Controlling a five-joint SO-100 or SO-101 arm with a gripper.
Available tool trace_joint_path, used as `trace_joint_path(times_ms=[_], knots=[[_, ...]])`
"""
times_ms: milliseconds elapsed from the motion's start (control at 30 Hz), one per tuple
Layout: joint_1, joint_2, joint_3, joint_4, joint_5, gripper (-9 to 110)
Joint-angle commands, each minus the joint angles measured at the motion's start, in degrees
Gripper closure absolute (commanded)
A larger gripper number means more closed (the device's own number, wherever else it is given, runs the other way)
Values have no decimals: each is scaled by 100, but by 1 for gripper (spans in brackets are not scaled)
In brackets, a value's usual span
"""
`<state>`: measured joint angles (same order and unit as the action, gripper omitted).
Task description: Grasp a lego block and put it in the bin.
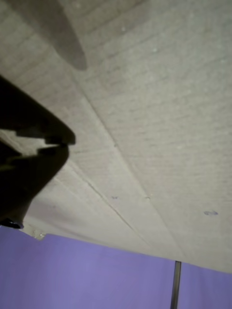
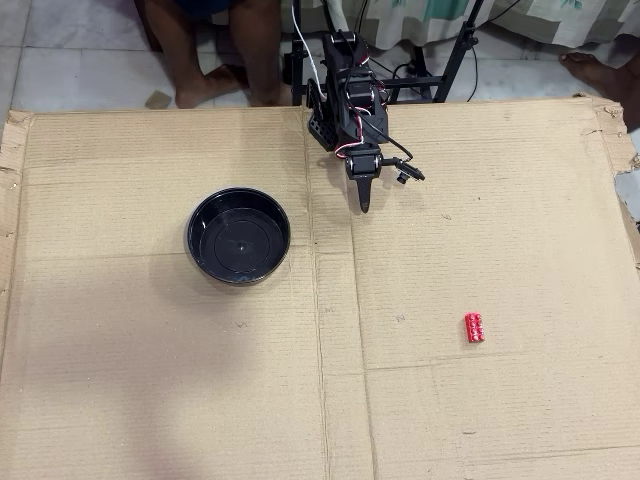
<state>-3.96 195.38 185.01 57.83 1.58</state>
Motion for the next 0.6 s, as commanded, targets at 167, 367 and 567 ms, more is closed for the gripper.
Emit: trace_joint_path(times_ms=[167,367,567], knots=[[18,79,9,-62,0,101],[9,79,9,-62,-9,101],[9,79,9,-62,-9,101]])
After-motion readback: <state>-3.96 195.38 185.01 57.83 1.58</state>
